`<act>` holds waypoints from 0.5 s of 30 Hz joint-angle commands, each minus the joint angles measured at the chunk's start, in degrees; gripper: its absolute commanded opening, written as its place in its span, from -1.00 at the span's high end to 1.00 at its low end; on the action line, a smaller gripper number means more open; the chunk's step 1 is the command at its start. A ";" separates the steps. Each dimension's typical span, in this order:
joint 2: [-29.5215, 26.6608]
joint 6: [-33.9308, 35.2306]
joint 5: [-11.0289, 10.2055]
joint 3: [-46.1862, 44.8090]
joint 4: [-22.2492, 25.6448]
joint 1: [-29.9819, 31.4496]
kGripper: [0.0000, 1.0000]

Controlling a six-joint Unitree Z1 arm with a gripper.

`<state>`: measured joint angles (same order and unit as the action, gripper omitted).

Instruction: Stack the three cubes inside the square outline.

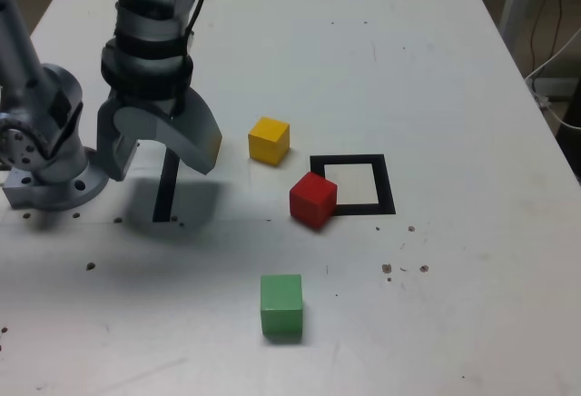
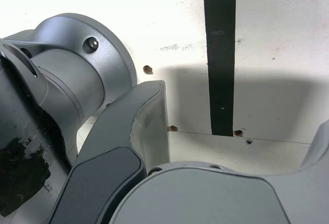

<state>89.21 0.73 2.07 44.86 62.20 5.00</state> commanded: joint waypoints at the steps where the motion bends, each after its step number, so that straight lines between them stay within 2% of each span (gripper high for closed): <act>1: -0.15 -0.11 0.12 0.35 0.34 0.09 -1.00; 15: 0.38 -0.09 0.09 2.77 1.46 0.62 -1.00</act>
<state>89.32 0.71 2.12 47.00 63.35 5.32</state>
